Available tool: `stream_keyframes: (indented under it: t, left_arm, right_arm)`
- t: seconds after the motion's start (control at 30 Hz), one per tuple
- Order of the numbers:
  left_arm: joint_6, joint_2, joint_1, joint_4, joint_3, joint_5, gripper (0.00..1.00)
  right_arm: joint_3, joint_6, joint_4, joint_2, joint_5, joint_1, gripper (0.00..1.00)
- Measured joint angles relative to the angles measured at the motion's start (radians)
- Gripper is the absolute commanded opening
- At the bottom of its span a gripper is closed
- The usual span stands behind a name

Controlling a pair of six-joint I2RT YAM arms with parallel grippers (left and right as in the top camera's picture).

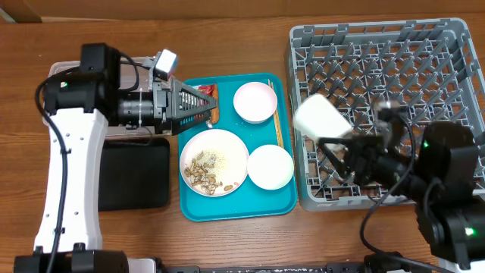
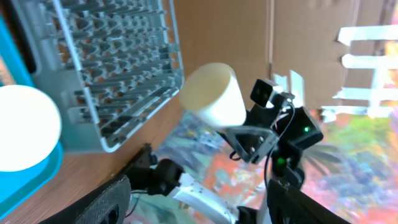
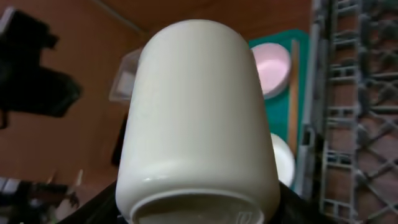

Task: Sort waste into correct bins and load items into the dishwasher
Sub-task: 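Carry the white cup with the right gripper into the dish rack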

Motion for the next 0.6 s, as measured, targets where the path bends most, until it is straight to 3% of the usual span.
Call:
stream_keyframes:
  t: [0.2, 0.47, 0.6]
  left_arm:
    - [0.010, -0.070, -0.003, -0.011, 0.000, -0.144, 0.67]
    - [-0.068, -0.256, -0.003, -0.002, 0.000, -0.461, 0.68]
    - [-0.114, -0.363, -0.003, 0.014, 0.002, -0.611, 0.71]
  right_arm:
    - [0.001, 0.015, -0.187, 0.043, 0.259, -0.013, 0.47]
    - [0.001, 0.065, -0.278, 0.174, 0.421, -0.013, 0.47]
    - [0.001, 0.080, -0.242, 0.286, 0.467, -0.013, 0.47]
